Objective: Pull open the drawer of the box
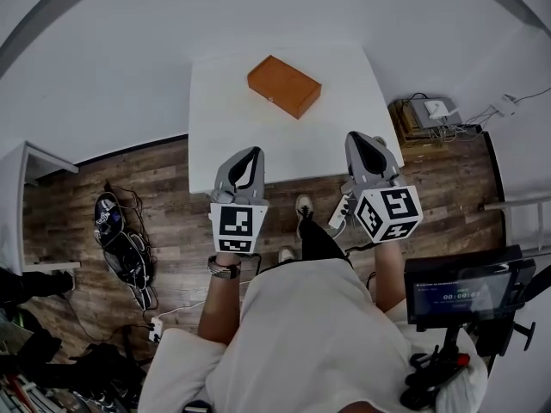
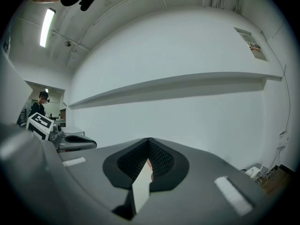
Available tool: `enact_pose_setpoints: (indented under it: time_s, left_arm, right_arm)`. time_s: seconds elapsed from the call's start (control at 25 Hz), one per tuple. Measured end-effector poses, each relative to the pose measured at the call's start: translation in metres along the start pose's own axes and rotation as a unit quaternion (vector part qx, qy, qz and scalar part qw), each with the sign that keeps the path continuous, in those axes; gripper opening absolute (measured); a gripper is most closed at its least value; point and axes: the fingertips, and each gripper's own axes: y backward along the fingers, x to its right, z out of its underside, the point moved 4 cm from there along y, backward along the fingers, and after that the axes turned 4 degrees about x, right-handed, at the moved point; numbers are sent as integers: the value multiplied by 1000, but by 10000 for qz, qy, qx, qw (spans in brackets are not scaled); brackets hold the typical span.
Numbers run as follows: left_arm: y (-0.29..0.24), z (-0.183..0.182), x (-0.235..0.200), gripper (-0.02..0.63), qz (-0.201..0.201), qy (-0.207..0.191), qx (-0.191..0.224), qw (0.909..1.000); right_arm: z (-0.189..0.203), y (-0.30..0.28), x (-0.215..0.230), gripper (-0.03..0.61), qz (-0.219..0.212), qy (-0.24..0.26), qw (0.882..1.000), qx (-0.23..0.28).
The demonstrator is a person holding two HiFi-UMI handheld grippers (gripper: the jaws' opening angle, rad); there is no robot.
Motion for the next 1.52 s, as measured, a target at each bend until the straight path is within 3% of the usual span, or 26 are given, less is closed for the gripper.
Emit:
enact_pose_setpoints:
  time_s: [0.44,0.76,1.04,1.28,1.52]
  left_arm:
    - [-54,28,-35,37,42,144,-214,9997]
    - [-128,39,-59,41,108,47,-390,9992]
    - [-130,41,-59,48,198,42,-486,9986]
    - [-182,63,-74,51,222,142,-788,9965]
    - [-185,79,-77,52,221,201,-1044,9941]
  right_arm:
    - [10,-79,16,2,-130,-85,9998,-89]
    - [23,-157,51,25,-249,-181,9988,-391]
    - [25,-164,53,46,-271,-176,9981,-521]
    - [41,-217,87,61,-326,-218,9962,-771]
    - [52,-224,85,75,-475,-239,9934,-1019]
